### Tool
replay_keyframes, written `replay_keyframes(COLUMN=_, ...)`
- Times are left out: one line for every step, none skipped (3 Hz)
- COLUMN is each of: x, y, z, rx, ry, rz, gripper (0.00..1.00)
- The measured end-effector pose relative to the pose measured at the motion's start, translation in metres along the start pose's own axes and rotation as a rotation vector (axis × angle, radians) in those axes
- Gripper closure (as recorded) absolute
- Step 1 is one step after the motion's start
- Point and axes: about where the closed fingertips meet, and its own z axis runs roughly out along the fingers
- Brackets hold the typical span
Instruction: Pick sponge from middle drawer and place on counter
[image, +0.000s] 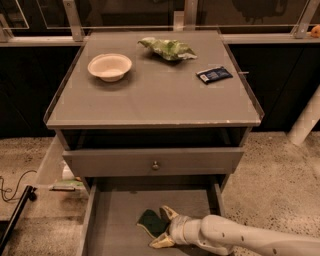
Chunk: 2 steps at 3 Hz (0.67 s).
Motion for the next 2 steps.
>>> replay_keyframes(x=0.0, y=0.0, z=0.0, rx=0.0, ry=0.0, rz=0.0, gripper=0.42)
replay_keyframes(x=0.0, y=0.0, z=0.0001, rx=0.0, ry=0.0, rz=0.0, gripper=0.66)
